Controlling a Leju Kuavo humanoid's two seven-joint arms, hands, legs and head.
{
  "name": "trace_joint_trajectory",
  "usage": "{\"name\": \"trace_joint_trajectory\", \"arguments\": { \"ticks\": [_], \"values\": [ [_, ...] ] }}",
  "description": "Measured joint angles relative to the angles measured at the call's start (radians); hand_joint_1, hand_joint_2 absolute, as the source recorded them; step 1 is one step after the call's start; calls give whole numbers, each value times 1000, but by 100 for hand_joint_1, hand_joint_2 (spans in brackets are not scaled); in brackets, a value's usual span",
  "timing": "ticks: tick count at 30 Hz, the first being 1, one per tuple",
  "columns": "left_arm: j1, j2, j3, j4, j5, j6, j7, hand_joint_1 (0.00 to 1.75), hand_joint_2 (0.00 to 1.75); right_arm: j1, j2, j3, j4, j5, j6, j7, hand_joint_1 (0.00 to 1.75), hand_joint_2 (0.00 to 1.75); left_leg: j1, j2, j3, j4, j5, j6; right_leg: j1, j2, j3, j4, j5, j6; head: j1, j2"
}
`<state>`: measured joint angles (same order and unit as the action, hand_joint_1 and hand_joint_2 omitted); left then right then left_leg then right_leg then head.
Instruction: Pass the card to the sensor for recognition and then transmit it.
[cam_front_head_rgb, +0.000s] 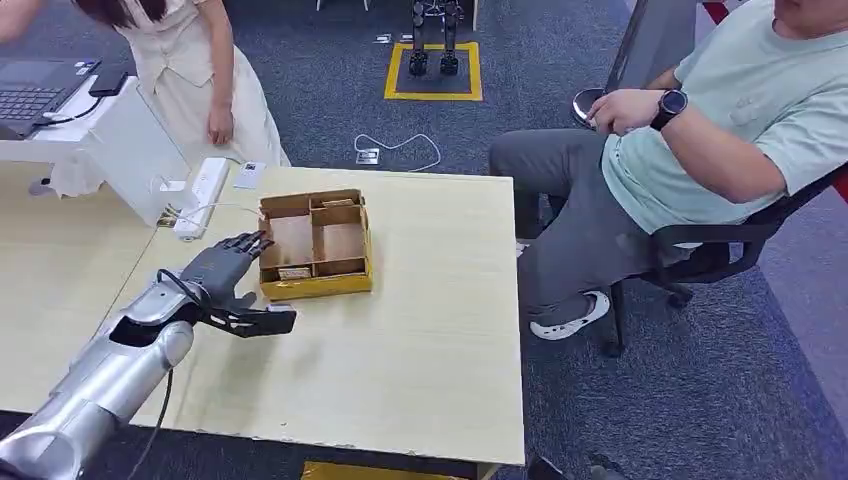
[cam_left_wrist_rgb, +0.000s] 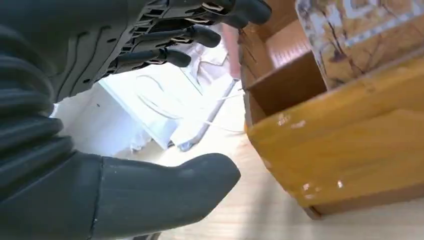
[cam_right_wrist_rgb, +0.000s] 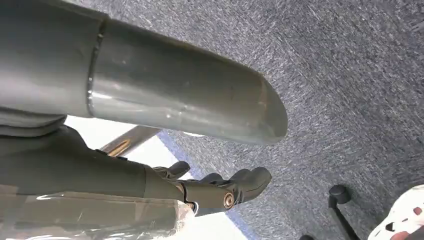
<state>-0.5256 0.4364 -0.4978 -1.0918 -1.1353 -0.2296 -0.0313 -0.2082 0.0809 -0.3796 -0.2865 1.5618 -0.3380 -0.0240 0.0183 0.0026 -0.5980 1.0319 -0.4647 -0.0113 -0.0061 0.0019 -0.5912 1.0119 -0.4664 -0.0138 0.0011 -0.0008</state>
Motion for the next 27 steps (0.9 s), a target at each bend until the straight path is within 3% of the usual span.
{"name": "trace_joint_trajectory", "arguments": {
  "ticks": [14, 27],
  "values": [
    [-71, -87, -42, 18, -17, 21, 24, 0, 175, -2, 6, 4, -5, 0, 5, 2, 0, 0, 0, 0, -1, 1, 0, 0, 0, 0, 0, 0, 0, 0, 0, 0],
    [-81, -93, -59, 40, -16, 8, 12, 0, 175, -2, 8, 10, -7, -3, 6, 2, 0, 0, 0, 0, -1, 1, 0, 0, 0, 0, 0, 0, 0, 0, 0, 0]
  ]
}}
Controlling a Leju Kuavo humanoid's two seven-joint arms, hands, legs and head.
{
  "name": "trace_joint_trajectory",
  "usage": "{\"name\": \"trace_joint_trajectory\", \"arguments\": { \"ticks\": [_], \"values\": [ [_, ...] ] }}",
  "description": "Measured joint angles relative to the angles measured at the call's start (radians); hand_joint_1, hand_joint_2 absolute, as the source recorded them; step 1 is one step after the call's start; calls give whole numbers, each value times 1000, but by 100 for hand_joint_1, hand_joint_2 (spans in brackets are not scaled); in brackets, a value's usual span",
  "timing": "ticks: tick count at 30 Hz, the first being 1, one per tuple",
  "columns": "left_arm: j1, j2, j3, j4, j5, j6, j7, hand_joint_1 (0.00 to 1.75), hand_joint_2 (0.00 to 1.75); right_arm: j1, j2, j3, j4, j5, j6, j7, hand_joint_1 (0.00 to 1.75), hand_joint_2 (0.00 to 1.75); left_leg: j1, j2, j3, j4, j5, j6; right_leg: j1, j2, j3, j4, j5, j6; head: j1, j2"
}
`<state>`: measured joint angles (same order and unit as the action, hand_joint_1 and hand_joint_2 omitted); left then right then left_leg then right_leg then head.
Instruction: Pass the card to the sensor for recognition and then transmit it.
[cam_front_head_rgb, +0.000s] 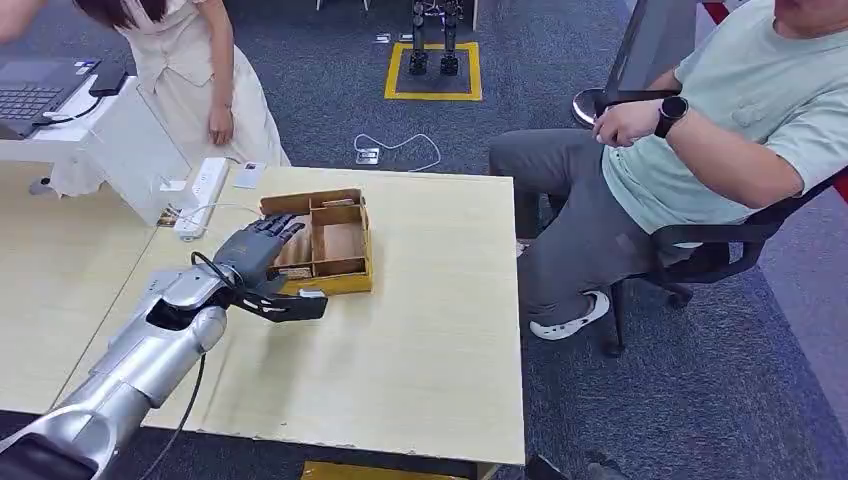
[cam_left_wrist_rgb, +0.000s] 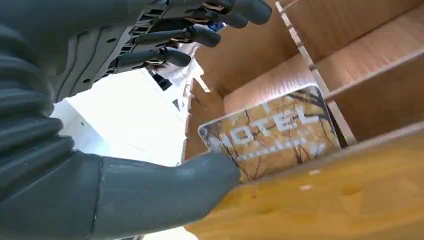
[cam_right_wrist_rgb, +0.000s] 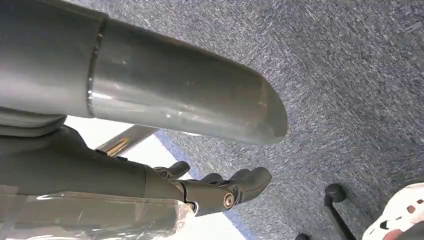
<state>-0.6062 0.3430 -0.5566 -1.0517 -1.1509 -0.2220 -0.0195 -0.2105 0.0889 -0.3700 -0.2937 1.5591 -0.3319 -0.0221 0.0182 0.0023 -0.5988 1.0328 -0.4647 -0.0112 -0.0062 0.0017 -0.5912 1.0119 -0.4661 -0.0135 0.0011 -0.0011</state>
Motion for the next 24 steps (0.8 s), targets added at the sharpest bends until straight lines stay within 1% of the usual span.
{"name": "trace_joint_trajectory", "arguments": {
  "ticks": [2, 6, 8, 13, 22, 23, 24],
  "values": [
    [-4, 10, -11, 2, 21, -23, -16, 0, 175, -1, 0, 2, 0, -1, 0, 0, 0, 0, 0, 0, 0, 0, 0, 0, 0, 0, 0, 0, 0, 0, 0, 0],
    [-9, 51, -40, 2, 47, -59, -32, 0, 175, 0, 0, 8, 0, -3, 3, 0, 0, 0, 0, 0, 0, 0, 0, 0, 0, 1, 0, 0, 0, 0, 0, 0],
    [-8, 70, -51, 2, 50, -60, -34, 0, 175, -1, 0, 9, 0, -4, 3, 0, 0, 0, 0, 0, 0, 0, 0, 0, 0, 1, 0, 0, 0, 0, 0, 0],
    [-6, 98, -76, 2, 54, -60, -36, 0, 175, -3, 0, 11, 0, -6, 3, 0, 0, 0, 0, 0, 0, 0, 0, 0, 0, 0, 0, 0, 0, 0, 0, 0],
    [-6, 124, -93, 2, 64, -62, -37, 2, 175, -4, 0, 12, -1, -10, 3, 0, 0, 0, 0, 0, 0, 0, 0, 0, 0, 0, 0, 0, 0, 0, 0, 0],
    [-6, 125, -94, 2, 64, -62, -37, 147, 175, -4, 0, 12, -1, -10, 3, 0, 0, 0, 0, 0, 0, 0, 0, 0, 0, 0, 0, 0, 0, 0, 0, 0],
    [-6, 125, -94, 2, 64, -62, -37, 148, 175, -4, 0, 12, -1, -10, 3, 0, 0, 0, 0, 0, 0, 0, 0, 0, 0, 0, 0, 0, 0, 0, 0, 0]
  ]
}}
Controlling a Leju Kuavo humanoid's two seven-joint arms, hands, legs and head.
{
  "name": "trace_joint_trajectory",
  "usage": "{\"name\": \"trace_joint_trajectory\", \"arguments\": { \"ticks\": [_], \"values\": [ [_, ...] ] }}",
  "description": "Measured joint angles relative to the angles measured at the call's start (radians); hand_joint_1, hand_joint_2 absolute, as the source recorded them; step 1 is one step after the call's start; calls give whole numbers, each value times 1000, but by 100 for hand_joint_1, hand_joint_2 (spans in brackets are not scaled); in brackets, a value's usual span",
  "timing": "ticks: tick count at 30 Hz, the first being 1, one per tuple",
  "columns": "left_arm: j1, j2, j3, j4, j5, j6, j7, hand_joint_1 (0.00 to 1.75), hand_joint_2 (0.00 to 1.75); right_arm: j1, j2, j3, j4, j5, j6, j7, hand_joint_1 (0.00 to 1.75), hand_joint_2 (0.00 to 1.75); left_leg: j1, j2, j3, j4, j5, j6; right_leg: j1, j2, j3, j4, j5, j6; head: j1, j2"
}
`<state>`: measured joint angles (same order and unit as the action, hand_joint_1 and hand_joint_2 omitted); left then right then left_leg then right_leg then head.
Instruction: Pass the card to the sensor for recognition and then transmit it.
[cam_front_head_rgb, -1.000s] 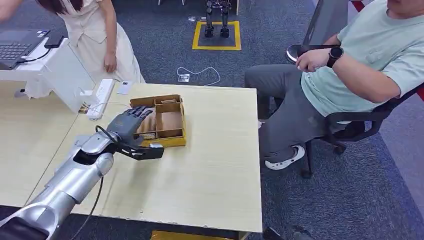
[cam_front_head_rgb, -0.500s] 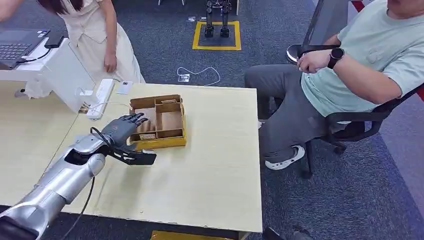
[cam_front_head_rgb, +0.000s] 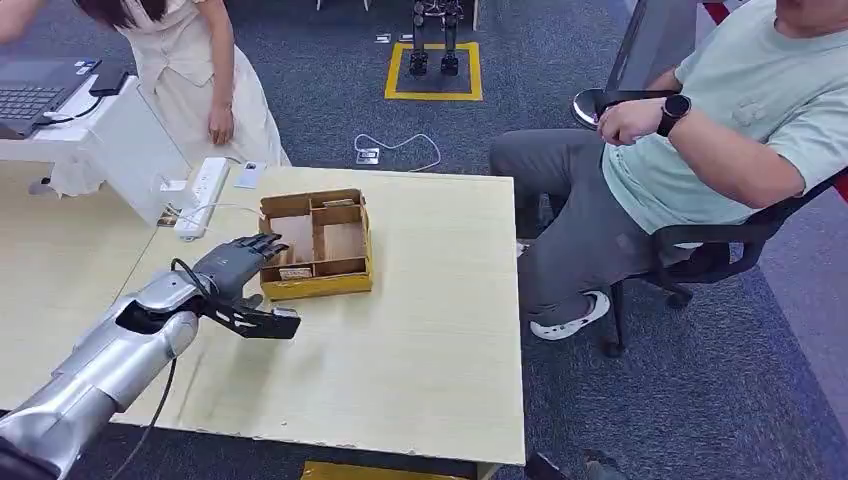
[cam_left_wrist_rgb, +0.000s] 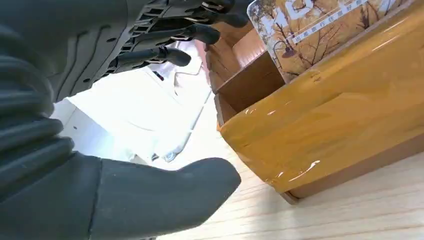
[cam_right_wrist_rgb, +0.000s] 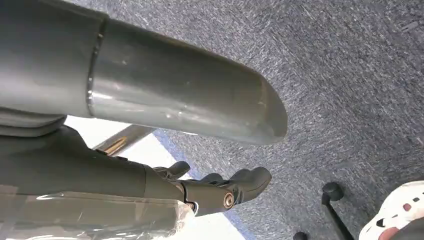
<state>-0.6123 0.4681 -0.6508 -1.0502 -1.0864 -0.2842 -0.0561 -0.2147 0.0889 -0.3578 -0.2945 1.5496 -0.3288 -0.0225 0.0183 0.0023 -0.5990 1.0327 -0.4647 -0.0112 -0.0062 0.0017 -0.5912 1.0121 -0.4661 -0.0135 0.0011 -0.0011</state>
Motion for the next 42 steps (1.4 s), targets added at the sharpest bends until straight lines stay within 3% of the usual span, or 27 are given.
{"name": "trace_joint_trajectory", "arguments": {
  "ticks": [1, 3, 4, 10, 12, 27, 30, 36, 42],
  "values": [
    [0, 0, -1, 0, 0, -2, 0, 159, 175, 0, 0, 0, 0, 0, 0, 0, 0, 0, 0, 0, 0, 0, 0, 0, 0, 0, 0, 0, 0, 0, 0, 0],
    [-1, 4, -2, 0, 3, -3, -3, 152, 175, 0, 0, 1, 0, 0, 0, 0, 0, 0, 0, 0, 0, 0, 0, 0, 0, 0, 0, 0, 0, 0, 0, 0],
    [-1, 5, -2, -1, 4, -3, -3, 168, 175, 0, 0, 1, 0, 0, 0, 0, 0, 0, 0, 0, 0, 0, 0, 0, 0, 0, 0, 0, 0, 0, 0, 0],
    [-3, 12, -2, -3, 12, -8, -6, 162, 175, -1, 0, 2, 0, 0, 2, 0, 0, 0, 0, 0, 0, 0, 0, 0, 0, 0, 0, 0, 0, 0, 0, 0],
    [-2, 15, -2, -3, 12, -8, -6, 171, 175, 0, 0, 3, 0, 0, 2, 0, 0, 0, 0, 0, 0, 0, 0, 0, 0, 0, 0, 0, 0, 0, 0, 0],
    [1, 23, -6, -8, 23, 0, -3, 168, 175, -1, 0, 4, 0, 0, 3, 0, 0, 0, 0, 0, 0, 0, 0, 0, 0, 0, 0, 0, 0, 0, 0, 0],
    [2, 23, -7, -9, 28, 4, -3, 175, 175, -1, 0, 4, 0, 0, 3, 2, 0, 0, 0, 0, 0, 0, 0, 0, 0, 0, 0, 0, 0, 0, 0, 0],
    [5, 24, -8, -9, 32, 10, 0, 164, 175, -1, 0, 4, 0, -3, 3, 2, 0, 0, 0, 0, 0, 0, 0, 0, 0, 0, 0, 0, 0, 0, 0, 0],
    [7, 30, -9, -16, 34, 11, 0, 175, 175, -1, 0, 5, 0, -4, 3, 2, 0, 0, 0, 0, 0, 0, 0, 0, 0, 0, 0, 0, 0, 0, 0, 0]
  ]
}}
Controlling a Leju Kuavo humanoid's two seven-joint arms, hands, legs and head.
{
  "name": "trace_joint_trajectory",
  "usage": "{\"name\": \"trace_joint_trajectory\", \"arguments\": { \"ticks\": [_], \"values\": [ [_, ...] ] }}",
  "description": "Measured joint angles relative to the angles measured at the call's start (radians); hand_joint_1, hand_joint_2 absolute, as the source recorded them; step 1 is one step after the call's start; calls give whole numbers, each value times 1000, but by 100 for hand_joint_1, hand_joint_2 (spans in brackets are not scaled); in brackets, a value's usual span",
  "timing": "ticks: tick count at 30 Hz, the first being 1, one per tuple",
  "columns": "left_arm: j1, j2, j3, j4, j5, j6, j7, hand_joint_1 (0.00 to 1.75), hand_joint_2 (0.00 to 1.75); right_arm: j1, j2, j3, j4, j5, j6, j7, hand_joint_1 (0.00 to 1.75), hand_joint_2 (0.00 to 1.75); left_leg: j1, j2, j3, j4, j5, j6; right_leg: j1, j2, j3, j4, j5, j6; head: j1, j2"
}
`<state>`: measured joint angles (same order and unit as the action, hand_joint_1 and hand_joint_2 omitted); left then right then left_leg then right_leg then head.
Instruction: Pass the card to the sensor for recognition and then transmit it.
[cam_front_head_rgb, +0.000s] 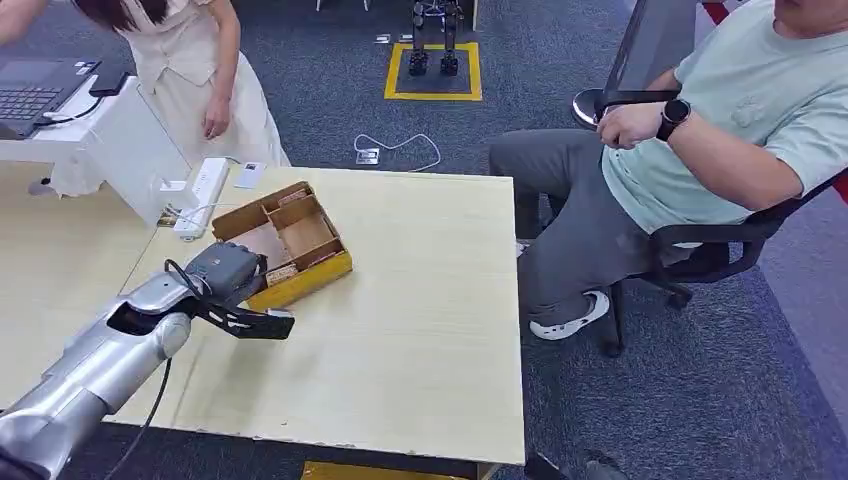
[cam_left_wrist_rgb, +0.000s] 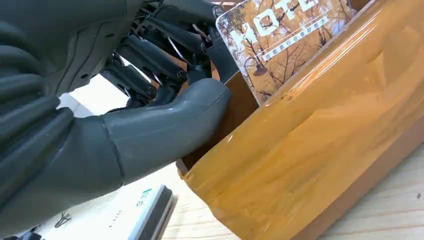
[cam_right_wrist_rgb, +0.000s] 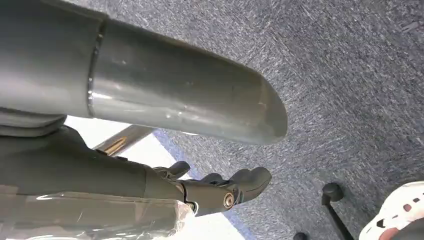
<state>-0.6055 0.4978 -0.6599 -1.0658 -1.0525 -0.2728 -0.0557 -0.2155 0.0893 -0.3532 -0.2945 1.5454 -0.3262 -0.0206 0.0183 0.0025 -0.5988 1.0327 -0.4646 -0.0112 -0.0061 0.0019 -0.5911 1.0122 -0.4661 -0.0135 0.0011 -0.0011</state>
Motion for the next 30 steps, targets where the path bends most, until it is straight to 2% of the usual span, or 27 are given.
{"name": "trace_joint_trajectory", "arguments": {
  "ticks": [4, 5, 9, 10, 11, 30],
  "values": [
    [5, 2, 0, -2, 5, 1, 2, 164, 175, 0, 0, 0, 0, -3, 0, 0, 0, 0, 0, 0, 0, 0, 0, 0, 0, 0, 0, 0, 0, 0, 0, 0],
    [6, 2, 0, -3, 5, 1, 2, 166, 175, 0, 0, 0, 0, -3, 0, 0, 0, 0, 0, 0, 0, 0, 0, 0, 0, 0, 0, 0, 0, 0, 0, 0],
    [8, 3, 0, -9, 5, 2, 3, 150, 175, 0, 0, 0, 0, -3, 0, 0, 0, 0, 0, 0, 0, 0, 0, 0, 0, 0, 0, 0, 0, 0, 0, 0],
    [9, 3, 0, -10, 5, 2, 3, 82, 175, 0, 0, 0, 0, -4, 0, 0, 0, 0, 0, 0, 0, 0, 0, 0, 0, 0, 0, 0, 0, 0, 0, 0],
    [9, 4, 0, -10, 5, 3, 3, 0, 175, 0, 0, 0, 0, -5, 0, 0, 0, 0, 0, 0, 0, 0, 0, 0, 0, 0, 0, 0, 0, 0, 0, 0],
    [6, 7, 0, -32, 14, 15, 10, 0, 175, 0, 1, 7, 0, -5, 0, 2, 0, 0, 0, 0, 2, 0, 0, 0, 0, 0, 2, 0, 0, 0, 0, 0]
  ]
}}
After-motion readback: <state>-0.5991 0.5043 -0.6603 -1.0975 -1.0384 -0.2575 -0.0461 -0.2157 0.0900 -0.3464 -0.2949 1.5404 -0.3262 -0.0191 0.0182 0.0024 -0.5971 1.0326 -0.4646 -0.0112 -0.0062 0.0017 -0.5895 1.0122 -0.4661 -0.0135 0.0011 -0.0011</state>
